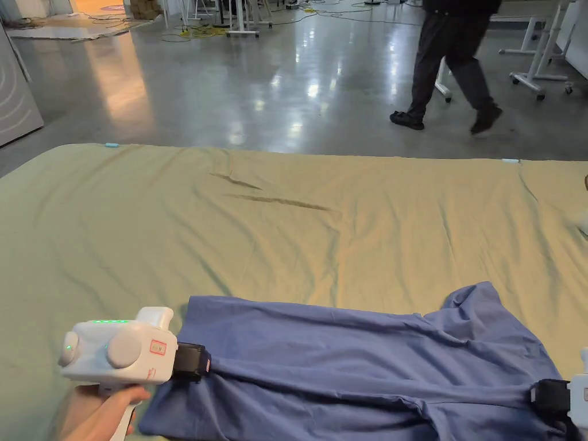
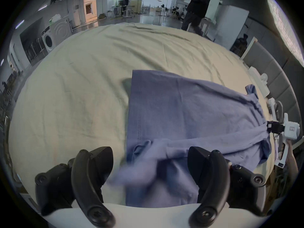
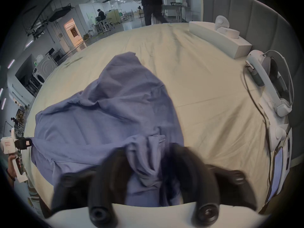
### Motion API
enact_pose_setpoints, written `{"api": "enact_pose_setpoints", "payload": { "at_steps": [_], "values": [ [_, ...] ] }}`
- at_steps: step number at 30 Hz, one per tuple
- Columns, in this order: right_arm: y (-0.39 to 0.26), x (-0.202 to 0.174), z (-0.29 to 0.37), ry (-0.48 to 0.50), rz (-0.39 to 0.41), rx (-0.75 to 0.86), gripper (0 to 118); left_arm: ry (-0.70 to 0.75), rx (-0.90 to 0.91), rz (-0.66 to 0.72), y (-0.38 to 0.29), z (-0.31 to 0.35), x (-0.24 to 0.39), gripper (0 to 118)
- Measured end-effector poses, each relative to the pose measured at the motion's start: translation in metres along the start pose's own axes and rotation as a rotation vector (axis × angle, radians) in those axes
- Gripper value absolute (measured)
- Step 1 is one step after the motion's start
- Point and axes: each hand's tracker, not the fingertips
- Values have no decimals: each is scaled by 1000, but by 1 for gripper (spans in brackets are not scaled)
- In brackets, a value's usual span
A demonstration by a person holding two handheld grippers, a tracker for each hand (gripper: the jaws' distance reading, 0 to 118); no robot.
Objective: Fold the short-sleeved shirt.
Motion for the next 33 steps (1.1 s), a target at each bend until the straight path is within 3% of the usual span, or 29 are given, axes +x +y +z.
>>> {"api": "enact_pose_setpoints", "payload": {
  "at_steps": [1, 2, 7, 12, 15, 18, 19, 21, 22, 24, 25, 29, 33],
  "values": [
    [-1, 4, 12, 26, -11, 38, 72, -25, 24, 3, -4, 13, 0, 97],
    [-1, 6, 29, 56, -16, 79, 78, -42, 49, -10, -7, 26, 1, 97],
    [-21, 3, 158, 124, 13, 408, 77, -101, 412, -152, -45, 166, 27, 97],
    [-70, -23, 277, 143, 60, 741, 83, -60, 731, -129, -104, 281, 52, 97],
    [-97, -43, 310, 118, 114, 843, 83, 34, 845, -159, -133, 318, 69, 97],
    [-120, -57, 321, 106, 151, 851, 82, 21, 897, -155, -156, 338, 80, 97],
    [-126, -62, 322, 101, 170, 840, 80, 8, 898, -149, -161, 341, 82, 94],
    [-138, -70, 324, 101, 220, 811, 65, -30, 884, -140, -169, 348, 87, 74],
    [-144, -74, 326, 98, 235, 813, 50, -51, 894, -139, -177, 352, 90, 52],
    [-153, -83, 327, 67, 291, 803, 29, -44, 928, -186, -190, 358, 98, 30],
    [-155, -85, 328, 63, 299, 802, 16, -16, 927, -201, -194, 360, 101, 5],
    [-163, -92, 332, 80, 297, 807, 2, 6, 914, -242, -208, 361, 112, 0],
    [-163, -95, 335, 109, 300, 811, 0, 0, 882, -238, -210, 355, 115, 0]
  ]
}}
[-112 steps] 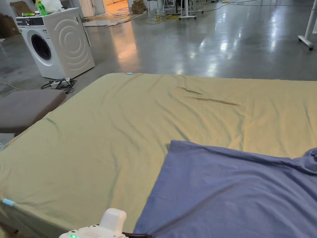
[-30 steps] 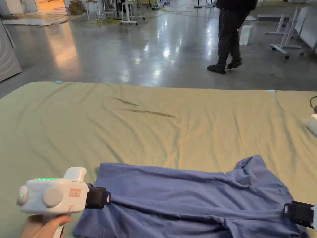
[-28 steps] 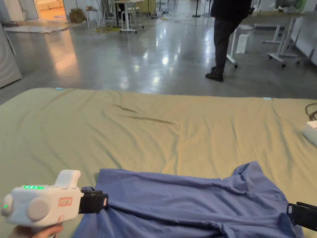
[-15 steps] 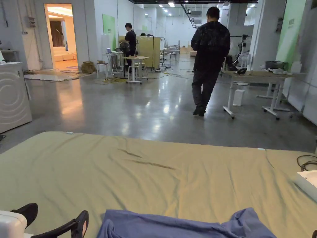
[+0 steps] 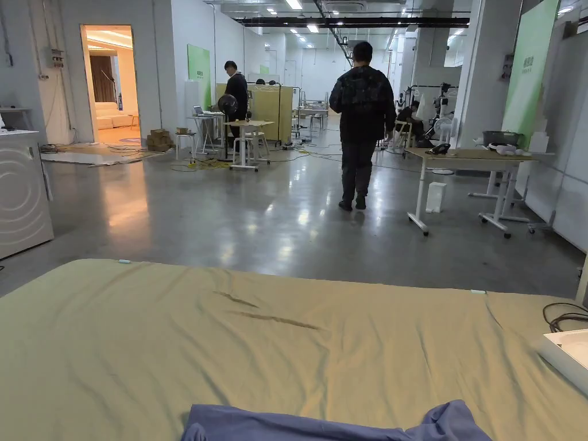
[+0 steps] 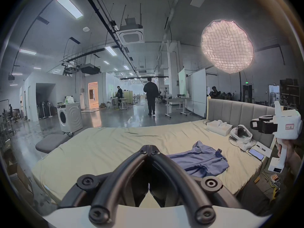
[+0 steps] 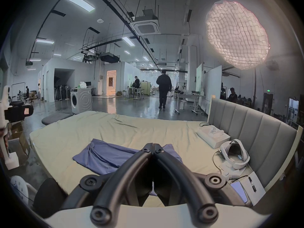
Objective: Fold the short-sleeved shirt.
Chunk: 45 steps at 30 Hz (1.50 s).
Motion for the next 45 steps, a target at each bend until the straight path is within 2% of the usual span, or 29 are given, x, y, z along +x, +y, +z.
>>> {"api": "enact_pose_setpoints", "payload": {
  "at_steps": [4, 16, 18, 19, 20, 21, 22, 23, 24, 26, 28, 29, 33, 37, 38, 39, 40, 41, 43, 45],
  "values": [
    [0, -2, -1, 5, 14, -5, 0, -7, -12, 28, -1, -2, -2, 0],
    [-14, 2, -8, 38, -44, -52, 0, 1, -69, 40, -10, -14, -8, 0],
    [-17, 2, -10, 41, -56, -63, 0, -14, -133, 68, -16, -27, -13, 1],
    [-19, 2, -13, 47, -66, -72, 0, -18, -178, 104, -21, -38, -19, 6],
    [-21, 2, -15, 54, -77, -81, 0, -19, -209, 146, -28, -48, -25, 18],
    [-23, 3, -17, 62, -89, -89, 0, -20, -227, 193, -37, -61, -32, 38],
    [-25, 3, -19, 73, -104, -100, 0, -35, -258, 232, -48, -75, -40, 76],
    [-27, 4, -21, 94, -125, -116, 0, -53, -287, 262, -57, -88, -47, 92],
    [-30, 7, -23, 128, -159, -137, 0, -76, -336, 305, -68, -107, -55, 97],
    [-37, 11, -25, 153, -177, -160, 0, -108, -419, 386, -91, -140, -75, 100],
    [-44, 13, -27, 131, -157, -192, 0, -120, -503, 502, -120, -181, -97, 100],
    [-47, 14, -28, 120, -146, -209, 0, -93, -539, 511, -131, -197, -104, 100],
    [-59, 23, -31, 104, -160, -272, 0, 38, -696, 353, -176, -262, -116, 100],
    [-73, 31, -34, 61, -190, -332, 0, -5, -737, 314, -204, -300, -114, 99],
    [-77, 33, -35, 51, -208, -343, 0, 25, -776, 293, -210, -308, -113, 93],
    [-80, 35, -36, 42, -220, -352, 0, 63, -820, 280, -214, -315, -111, 82],
    [-82, 36, -36, 36, -222, -355, 0, 115, -850, 247, -217, -318, -107, 79],
    [-83, 36, -35, 33, -221, -360, 0, 107, -819, 229, -215, -314, -103, 72],
    [-84, 35, -32, 24, -223, -361, 0, 110, -761, 165, -206, -303, -87, 37],
    [-89, 39, -33, 29, -245, -378, 0, 78, -767, 101, -206, -304, -73, 20]
  ]
}}
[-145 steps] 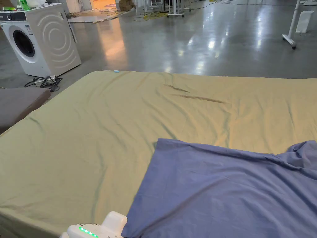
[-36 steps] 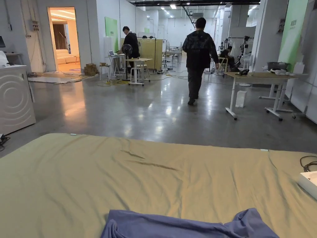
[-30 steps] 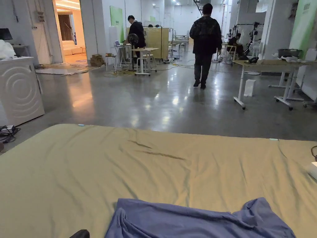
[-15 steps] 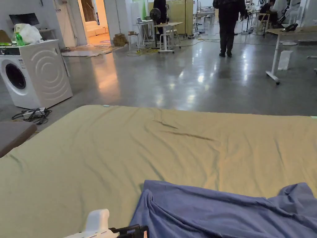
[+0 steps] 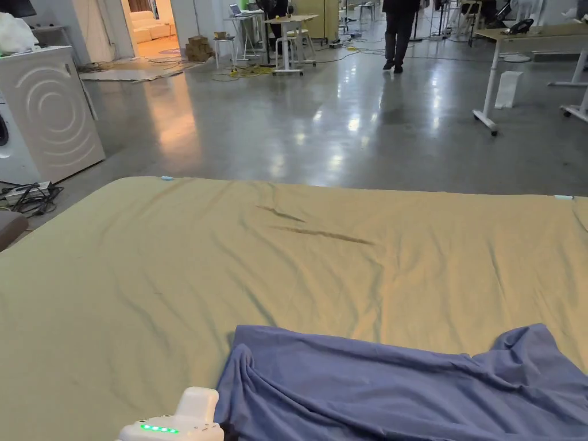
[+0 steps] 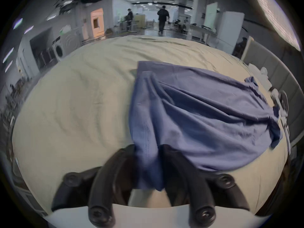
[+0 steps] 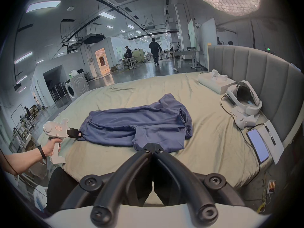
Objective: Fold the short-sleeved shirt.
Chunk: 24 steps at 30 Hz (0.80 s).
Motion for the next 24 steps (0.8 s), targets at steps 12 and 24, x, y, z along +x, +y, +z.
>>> {"api": "enact_pose_setpoints", "payload": {
  "at_steps": [12, 24],
  "values": [
    [9, 74, -121, -46, -162, -141, 97, 16, -238, -45, 33, -27, 6, 19],
    [-3, 96, -259, -249, 34, -270, 81, 6, -207, -59, 29, -24, -2, 19]
  ]
}}
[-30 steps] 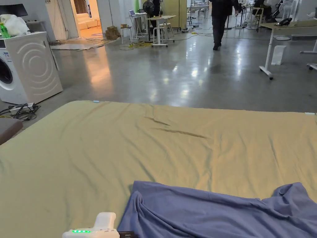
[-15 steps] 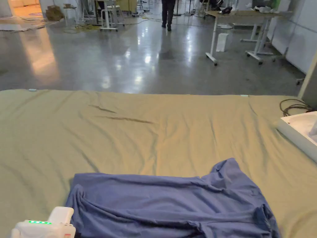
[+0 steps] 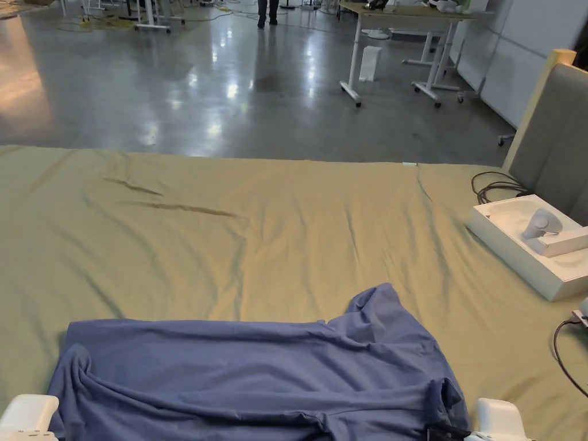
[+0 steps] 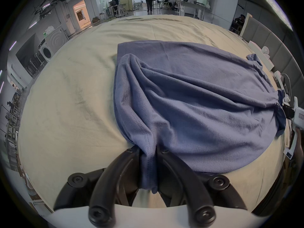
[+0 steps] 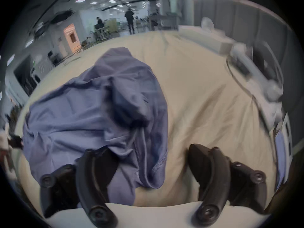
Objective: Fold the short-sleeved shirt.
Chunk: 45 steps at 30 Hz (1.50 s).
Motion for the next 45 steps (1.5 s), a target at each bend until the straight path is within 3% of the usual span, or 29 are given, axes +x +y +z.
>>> {"api": "enact_pose_setpoints", "payload": {
  "at_steps": [1, 5, 6, 7, 9, 15, 23, 27, 28, 29, 30, 31, 32, 34, 38, 45],
  "values": [
    [-2, -6, 7, 9, 12, 19, 61, -1, 6, 4, -1, 0, 0, 19],
    [1, -8, 8, 47, 29, 0, 26, -2, 54, -6, -10, 3, 0, 19],
    [3, -5, 9, 56, 20, -6, 8, -15, 83, -16, -13, 4, -1, 19],
    [6, -3, 13, 56, 9, 0, 4, -32, 99, -16, -15, 11, -5, 16],
    [12, -1, 23, 79, -26, 14, 3, -64, 170, 44, -18, 31, -12, 11],
    [8, 2, 87, 110, -7, 105, 3, -179, 325, 182, -36, 109, -36, 11],
    [-54, 17, 182, 99, -41, 99, 3, -196, 302, 228, -126, 168, -54, 11],
    [-88, 24, 192, 117, -91, 33, 3, -205, 239, 211, -168, 162, -52, 11],
    [-94, 23, 188, 115, -89, 28, 3, -193, 238, 200, -175, 156, -50, 12],
    [-98, 22, 183, 117, -89, 21, 3, -184, 237, 202, -179, 151, -47, 22],
    [-101, 22, 178, 118, -96, 9, 4, -179, 236, 211, -183, 145, -46, 45],
    [-104, 22, 173, 118, -107, -9, 21, -180, 223, 218, -185, 139, -45, 83],
    [-105, 24, 170, 119, -120, -18, 45, -170, 205, 229, -186, 136, -44, 99],
    [-108, 29, 168, 127, -171, -19, 94, -165, 216, 243, -189, 143, -41, 100],
    [-97, 28, 212, 179, -197, 136, 93, -147, 380, 171, -185, 195, -26, 100],
    [-59, -22, 313, 181, 28, 508, 93, -92, 837, 30, -175, 322, 28, 100]
  ]
}}
